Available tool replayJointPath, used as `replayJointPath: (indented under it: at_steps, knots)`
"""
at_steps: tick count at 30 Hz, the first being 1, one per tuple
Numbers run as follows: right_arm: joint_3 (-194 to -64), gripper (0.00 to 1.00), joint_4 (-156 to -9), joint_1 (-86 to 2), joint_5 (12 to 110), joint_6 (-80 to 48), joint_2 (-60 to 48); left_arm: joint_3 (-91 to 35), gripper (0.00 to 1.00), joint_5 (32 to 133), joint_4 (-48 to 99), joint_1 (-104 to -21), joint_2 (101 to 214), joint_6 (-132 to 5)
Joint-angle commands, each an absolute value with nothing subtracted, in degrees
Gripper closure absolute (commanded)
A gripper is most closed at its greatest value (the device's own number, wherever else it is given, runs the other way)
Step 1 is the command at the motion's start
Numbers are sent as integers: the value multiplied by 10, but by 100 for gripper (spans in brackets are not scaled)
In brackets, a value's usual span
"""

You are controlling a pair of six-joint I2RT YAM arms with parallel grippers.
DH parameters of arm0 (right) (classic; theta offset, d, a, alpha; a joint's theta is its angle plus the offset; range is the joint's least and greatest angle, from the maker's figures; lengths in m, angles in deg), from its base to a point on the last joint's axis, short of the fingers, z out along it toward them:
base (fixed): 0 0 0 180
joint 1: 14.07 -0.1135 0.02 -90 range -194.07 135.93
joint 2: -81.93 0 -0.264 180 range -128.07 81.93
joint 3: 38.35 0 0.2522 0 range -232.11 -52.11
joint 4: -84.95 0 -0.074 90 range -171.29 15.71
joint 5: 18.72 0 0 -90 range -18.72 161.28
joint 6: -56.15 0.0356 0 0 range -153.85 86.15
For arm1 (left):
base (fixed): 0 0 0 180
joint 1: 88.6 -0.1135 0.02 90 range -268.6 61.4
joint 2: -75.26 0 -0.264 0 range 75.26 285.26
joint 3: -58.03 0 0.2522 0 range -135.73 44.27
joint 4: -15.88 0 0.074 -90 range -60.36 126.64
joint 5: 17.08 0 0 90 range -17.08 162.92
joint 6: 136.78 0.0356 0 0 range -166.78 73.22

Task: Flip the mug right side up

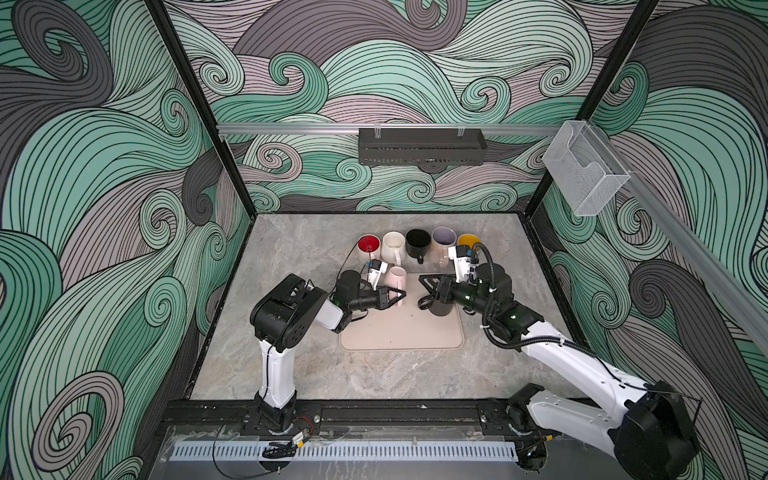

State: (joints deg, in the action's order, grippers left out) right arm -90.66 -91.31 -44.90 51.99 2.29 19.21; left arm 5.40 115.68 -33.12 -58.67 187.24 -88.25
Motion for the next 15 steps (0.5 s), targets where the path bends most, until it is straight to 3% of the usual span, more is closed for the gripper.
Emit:
replayJointPath:
  at_steps: [1, 7, 15]
  knots:
    - [-919, 57, -918, -445, 530, 15, 188, 66, 69, 1139, -328, -583, 1854, -848]
    - [-918, 57, -922, -445, 530, 16, 181, 74, 59, 1128, -305, -583, 1842, -841]
    - [-918, 57, -917, -445, 531, 16, 188, 99, 38, 1086, -230, -582, 1794, -815]
